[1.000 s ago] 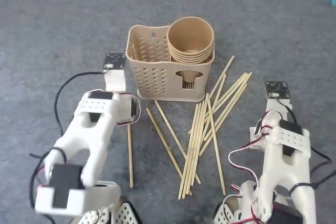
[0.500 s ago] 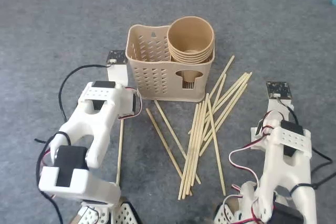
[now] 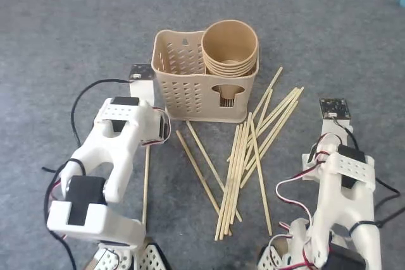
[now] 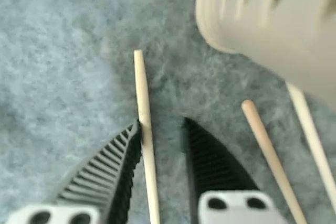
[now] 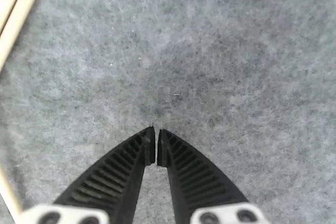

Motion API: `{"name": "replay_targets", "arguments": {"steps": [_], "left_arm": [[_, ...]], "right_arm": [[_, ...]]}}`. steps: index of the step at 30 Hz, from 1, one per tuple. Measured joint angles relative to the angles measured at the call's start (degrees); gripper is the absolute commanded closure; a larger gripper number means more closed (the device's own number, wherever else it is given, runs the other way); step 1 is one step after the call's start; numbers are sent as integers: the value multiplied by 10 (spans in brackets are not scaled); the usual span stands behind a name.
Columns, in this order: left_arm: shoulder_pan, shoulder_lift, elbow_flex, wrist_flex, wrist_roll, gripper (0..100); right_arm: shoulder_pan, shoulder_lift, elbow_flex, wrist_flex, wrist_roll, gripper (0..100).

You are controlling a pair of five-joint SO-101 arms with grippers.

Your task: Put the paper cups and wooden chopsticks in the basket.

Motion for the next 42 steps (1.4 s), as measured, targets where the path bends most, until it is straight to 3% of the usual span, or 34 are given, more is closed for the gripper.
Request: {"name": "replay_targets", "arguments": {"steps": [12,23,28,34,42], "left_arm": [[-7,-27,2,28,0,988],[-6,-375,-86,198,-2,988],[-6,-487,-164,209,-3,988],[-7,-523,-194,98,-3,988],[-7,-526,-195,-157,-3,988]], "right_arm": [[0,0,0,0,4,969],[0,0,0,0,4,969],[0,0,0,0,4,969],[0,0,0,0,4,969],[0,0,0,0,4,969]]}}
